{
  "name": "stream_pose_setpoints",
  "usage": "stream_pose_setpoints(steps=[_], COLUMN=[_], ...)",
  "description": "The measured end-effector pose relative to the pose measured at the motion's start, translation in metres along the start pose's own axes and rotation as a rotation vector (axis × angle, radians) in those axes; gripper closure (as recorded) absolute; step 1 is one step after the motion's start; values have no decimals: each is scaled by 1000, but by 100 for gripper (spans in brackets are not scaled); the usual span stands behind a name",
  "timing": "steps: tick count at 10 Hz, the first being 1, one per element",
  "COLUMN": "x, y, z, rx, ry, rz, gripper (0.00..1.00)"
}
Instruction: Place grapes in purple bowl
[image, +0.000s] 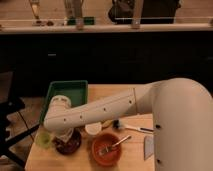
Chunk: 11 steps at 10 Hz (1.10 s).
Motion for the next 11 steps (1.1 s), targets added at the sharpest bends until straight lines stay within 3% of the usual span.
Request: stream_pose_setpoints(steps=[8,11], x=[4,8], y=[3,7], z=[-7,-10], rx=[21,56], ry=[21,9], rz=[27,51], gripper=[100,100])
